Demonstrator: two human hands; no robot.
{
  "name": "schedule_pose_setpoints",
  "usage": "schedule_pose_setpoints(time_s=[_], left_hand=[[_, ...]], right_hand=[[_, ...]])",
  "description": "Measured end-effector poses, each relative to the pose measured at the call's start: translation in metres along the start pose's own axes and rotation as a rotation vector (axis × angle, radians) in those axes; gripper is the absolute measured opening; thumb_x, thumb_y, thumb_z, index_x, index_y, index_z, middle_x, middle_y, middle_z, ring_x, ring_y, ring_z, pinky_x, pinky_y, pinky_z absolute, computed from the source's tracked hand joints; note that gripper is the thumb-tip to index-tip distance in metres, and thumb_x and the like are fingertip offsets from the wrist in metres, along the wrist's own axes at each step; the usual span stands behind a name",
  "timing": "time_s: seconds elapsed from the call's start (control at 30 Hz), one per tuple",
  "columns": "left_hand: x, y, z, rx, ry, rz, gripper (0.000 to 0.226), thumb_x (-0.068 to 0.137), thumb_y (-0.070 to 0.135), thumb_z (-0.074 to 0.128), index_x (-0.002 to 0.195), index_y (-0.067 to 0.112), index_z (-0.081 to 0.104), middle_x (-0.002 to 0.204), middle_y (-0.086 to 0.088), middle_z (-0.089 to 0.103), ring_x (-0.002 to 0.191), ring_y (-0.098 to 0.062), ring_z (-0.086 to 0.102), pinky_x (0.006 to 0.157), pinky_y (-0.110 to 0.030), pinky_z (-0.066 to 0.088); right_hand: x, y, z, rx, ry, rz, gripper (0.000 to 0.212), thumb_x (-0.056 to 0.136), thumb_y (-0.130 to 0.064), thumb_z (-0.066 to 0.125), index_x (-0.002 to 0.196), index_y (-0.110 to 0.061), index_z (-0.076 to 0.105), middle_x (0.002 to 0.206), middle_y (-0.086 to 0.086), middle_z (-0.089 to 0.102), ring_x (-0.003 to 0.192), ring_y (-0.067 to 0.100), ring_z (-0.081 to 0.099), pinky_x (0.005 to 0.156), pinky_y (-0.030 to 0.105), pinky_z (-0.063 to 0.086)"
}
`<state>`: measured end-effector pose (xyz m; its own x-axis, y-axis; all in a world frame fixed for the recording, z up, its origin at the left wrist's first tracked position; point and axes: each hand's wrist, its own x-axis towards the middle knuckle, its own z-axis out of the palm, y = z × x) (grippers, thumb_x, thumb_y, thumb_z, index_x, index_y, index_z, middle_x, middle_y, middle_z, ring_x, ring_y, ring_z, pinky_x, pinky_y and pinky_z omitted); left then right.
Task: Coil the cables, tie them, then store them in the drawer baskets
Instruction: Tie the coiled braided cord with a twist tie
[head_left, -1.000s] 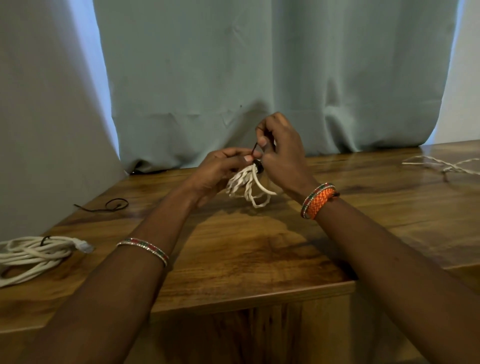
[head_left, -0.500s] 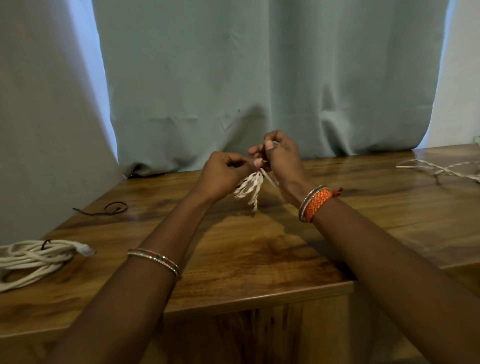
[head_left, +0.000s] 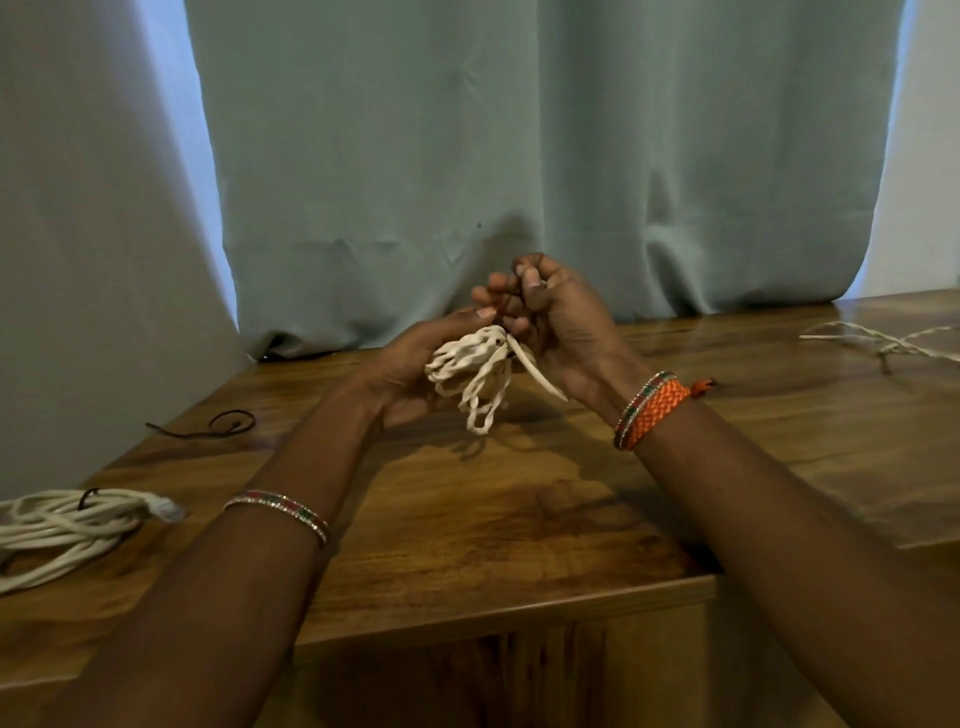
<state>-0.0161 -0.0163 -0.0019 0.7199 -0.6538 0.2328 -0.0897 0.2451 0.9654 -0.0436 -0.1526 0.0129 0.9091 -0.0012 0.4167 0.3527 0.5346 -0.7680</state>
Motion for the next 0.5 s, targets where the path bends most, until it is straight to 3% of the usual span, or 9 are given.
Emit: schedule_pose_setpoints(time_s=[0.13,0.27,0.37,0.5], left_hand=[[0.001,-0.006,0.0,-0.128,-0.029,-0.055,0.024,0.075,0.027,0.052,0.08,0.019,0.075,0.088,-0.006,0.067,0.08,-0.023,0.063,0.073,-0.053,0.054],[0.001,-0.01,0.005,-0.163,-0.046,-0.042,0.031,0.073,0.026,0.047,0.081,0.019,0.076,0.077,-0.004,0.066,0.067,-0.019,0.06,0.065,-0.041,0.056],[0.004,-0.01,0.018,-0.187,-0.026,0.01,0.038,0.074,0.046,0.052,0.084,0.015,0.072,0.073,-0.003,0.064,0.059,-0.016,0.059,0.055,-0.028,0.052],[0.006,-0.016,0.028,-0.052,-0.015,0.064,0.035,0.066,0.047,0.059,0.077,0.015,0.067,0.06,-0.001,0.063,0.044,-0.01,0.057,0.044,-0.017,0.046]], right_hand=[[0.002,-0.003,-0.003,-0.035,-0.06,-0.053,0.038,0.079,0.02,0.022,0.071,-0.013,0.038,0.055,-0.003,0.042,0.044,0.008,0.036,0.03,0.015,0.023],[0.008,-0.01,-0.008,-0.017,-0.029,-0.119,0.039,0.078,0.021,0.02,0.071,-0.013,0.037,0.049,-0.005,0.038,0.038,0.006,0.031,0.04,0.016,0.026],[0.012,-0.012,-0.013,-0.065,-0.035,-0.153,0.038,0.081,0.021,0.022,0.071,-0.013,0.037,0.049,-0.004,0.038,0.038,0.005,0.031,0.04,0.016,0.027],[0.012,-0.002,-0.016,-0.362,-0.061,-0.349,0.034,0.086,0.018,0.028,0.074,-0.012,0.039,0.058,0.0,0.034,0.044,0.003,0.034,0.046,0.02,0.031]])
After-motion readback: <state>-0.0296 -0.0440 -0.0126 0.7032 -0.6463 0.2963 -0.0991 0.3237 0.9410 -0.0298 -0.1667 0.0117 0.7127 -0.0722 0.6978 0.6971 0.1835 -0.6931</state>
